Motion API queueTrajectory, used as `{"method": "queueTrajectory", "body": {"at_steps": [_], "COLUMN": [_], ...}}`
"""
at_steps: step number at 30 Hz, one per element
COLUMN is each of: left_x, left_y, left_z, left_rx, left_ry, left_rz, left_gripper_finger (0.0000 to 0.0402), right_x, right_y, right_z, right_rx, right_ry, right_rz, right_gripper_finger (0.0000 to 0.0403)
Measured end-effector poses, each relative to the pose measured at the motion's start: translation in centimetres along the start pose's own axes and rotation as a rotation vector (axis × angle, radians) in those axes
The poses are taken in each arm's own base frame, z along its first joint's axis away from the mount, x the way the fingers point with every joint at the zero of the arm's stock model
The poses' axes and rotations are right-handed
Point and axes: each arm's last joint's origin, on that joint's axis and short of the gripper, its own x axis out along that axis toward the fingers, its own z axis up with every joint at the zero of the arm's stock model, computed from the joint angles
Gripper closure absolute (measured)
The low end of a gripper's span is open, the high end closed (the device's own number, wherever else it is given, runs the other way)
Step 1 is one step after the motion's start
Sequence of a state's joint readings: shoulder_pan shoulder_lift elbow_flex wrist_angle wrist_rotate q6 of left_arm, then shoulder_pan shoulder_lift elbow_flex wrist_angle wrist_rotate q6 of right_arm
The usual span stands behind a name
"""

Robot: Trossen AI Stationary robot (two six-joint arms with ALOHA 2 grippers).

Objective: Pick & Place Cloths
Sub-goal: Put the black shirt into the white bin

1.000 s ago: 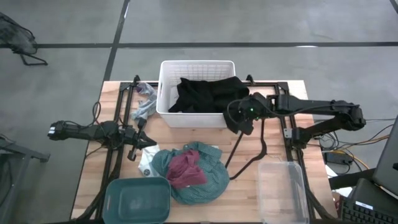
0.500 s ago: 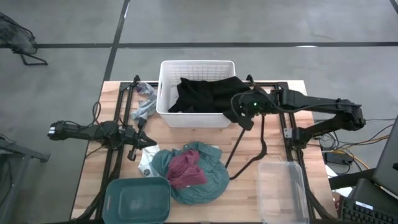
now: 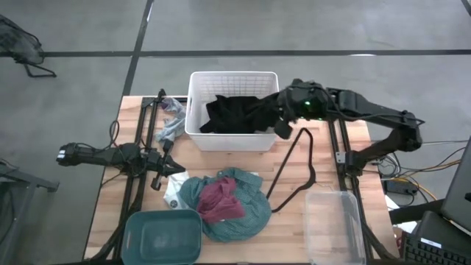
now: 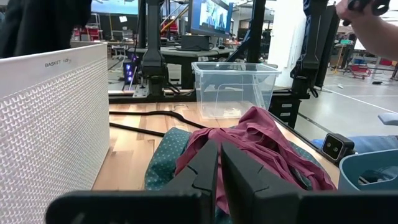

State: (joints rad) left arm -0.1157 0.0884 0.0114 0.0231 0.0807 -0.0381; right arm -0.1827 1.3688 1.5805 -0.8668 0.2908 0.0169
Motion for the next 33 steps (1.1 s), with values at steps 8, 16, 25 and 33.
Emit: {"method": "queueTrajectory", "body": {"at_steps": [8, 16, 25, 33], "left_x": [0.0, 0.0, 0.0, 0.0], "left_y": [0.0, 0.0, 0.0, 0.0], "left_z": [0.0, 0.0, 0.0, 0.0], "left_rx": [0.0, 0.0, 0.0, 0.0], "left_ry": [0.0, 0.0, 0.0, 0.0], "left_rz": [0.0, 0.0, 0.0, 0.0], "left_gripper_finger": [0.0376, 0.0376, 0.0376, 0.0376], "right_x": [6.5, 12.1, 15.6, 15.0], "right_y": [0.7, 0.3, 0.2, 0.2], "right_z": [2.4, 3.9, 3.5, 2.9], "right_rx": [-0.092, -0.085, -0.077, -0.056], "right_ry": [0.076, 0.132, 0.226, 0.229], "right_rz": [-0.019, 0.046, 0.04, 0.039], "right_gripper_finger": [0.0391, 0.0389, 0.0385, 0.0371]}}
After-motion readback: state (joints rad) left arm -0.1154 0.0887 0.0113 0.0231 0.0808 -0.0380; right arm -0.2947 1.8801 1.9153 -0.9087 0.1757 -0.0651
